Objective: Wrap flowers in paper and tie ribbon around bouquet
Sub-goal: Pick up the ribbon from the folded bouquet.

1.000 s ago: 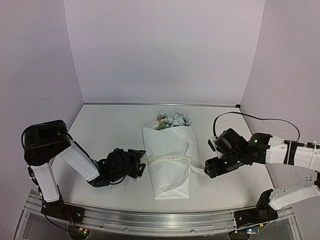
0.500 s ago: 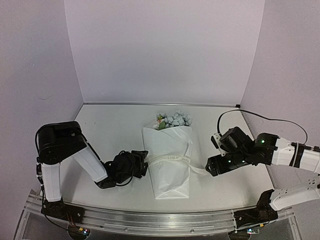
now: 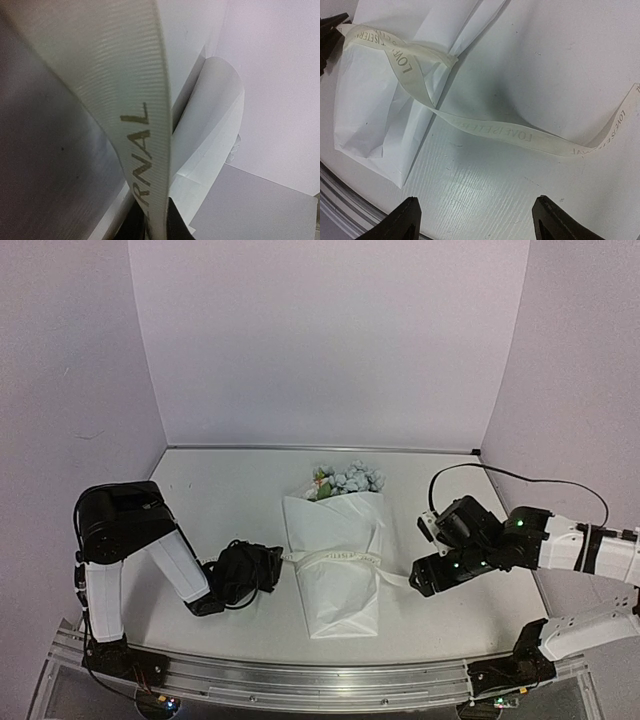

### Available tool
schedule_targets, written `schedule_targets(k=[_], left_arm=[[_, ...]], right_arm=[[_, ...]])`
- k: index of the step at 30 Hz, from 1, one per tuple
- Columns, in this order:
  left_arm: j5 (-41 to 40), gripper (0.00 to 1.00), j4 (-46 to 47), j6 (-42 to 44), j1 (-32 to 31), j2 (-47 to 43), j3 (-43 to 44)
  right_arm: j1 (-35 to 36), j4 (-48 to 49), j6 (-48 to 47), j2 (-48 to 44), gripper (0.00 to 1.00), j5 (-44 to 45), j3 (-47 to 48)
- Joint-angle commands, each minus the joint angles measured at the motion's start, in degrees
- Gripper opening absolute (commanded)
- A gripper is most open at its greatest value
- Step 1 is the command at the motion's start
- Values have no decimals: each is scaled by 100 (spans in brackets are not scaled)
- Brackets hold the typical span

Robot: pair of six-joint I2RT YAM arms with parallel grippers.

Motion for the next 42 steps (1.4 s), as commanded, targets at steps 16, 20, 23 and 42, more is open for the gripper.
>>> schedule_targets(k=[16, 20, 23, 42], left_arm=[[367, 2, 258, -78, 386, -270, -99], [375, 2, 178, 21, 402, -366, -95], [369, 2, 178, 39, 418, -401, -124], [695, 0, -100, 474, 446, -617, -171]], right_arm=[[-64, 655, -3221, 1841, 83, -665, 764], [-69, 1061, -3687, 2218, 83, -441, 773], [-72, 1198, -3866, 2506, 82, -299, 894], [-97, 1450, -3647, 2786, 0, 1139, 1041]])
